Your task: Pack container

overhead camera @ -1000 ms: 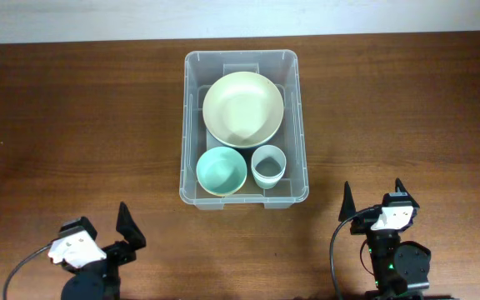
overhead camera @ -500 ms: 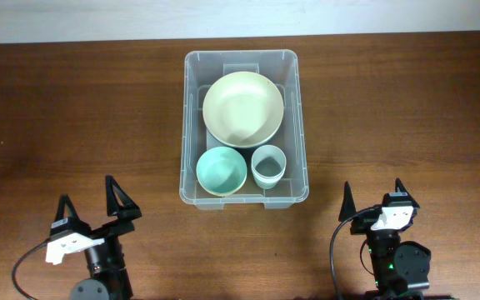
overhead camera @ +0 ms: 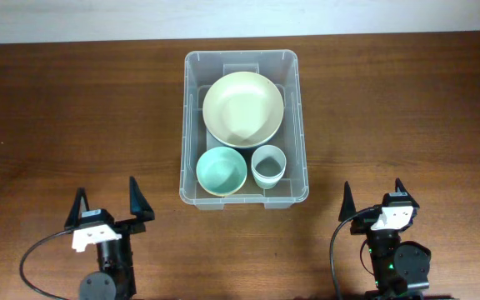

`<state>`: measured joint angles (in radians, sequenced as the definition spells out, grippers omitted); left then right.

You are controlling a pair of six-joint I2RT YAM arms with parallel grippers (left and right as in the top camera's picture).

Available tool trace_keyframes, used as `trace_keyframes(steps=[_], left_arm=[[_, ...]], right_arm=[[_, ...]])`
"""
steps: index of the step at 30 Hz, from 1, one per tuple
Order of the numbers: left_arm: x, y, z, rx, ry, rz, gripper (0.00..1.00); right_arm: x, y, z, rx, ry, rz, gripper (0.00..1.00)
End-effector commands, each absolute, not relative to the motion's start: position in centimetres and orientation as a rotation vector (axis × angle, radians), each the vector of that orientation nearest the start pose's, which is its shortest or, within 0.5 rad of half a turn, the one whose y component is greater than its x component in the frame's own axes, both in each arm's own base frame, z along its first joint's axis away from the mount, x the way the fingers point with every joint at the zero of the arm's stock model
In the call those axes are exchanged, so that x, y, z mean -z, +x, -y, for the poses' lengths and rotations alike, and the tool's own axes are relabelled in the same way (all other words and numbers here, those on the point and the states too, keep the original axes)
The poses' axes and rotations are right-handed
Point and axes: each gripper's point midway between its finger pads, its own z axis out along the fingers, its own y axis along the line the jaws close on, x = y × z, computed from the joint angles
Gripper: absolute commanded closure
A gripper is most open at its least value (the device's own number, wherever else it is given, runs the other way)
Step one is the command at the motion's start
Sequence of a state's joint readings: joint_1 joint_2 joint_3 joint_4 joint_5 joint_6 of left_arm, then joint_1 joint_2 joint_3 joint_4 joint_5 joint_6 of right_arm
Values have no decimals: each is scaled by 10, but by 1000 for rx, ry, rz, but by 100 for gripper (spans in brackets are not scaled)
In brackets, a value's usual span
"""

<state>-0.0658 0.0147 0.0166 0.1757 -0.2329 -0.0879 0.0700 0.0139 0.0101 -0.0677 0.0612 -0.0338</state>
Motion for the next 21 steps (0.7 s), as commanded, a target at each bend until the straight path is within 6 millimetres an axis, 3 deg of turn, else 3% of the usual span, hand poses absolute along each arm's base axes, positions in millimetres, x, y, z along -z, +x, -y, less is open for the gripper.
trace_keyframes(steps=[1, 7, 13, 21], left_arm=[[-210, 243, -18, -56, -142, -1423, 0], [-207, 243, -16, -52, -133, -1439, 0], [-187, 246, -6, -16, -75, -1523, 0], [-178, 246, 22, -33, 186, -1551, 0]], right_arm=[[-156, 246, -8, 20, -47, -1647, 1], [-156, 246, -8, 20, -47, -1647, 1], [-156, 246, -8, 20, -47, -1647, 1], [-156, 246, -8, 20, -48, -1647, 1]])
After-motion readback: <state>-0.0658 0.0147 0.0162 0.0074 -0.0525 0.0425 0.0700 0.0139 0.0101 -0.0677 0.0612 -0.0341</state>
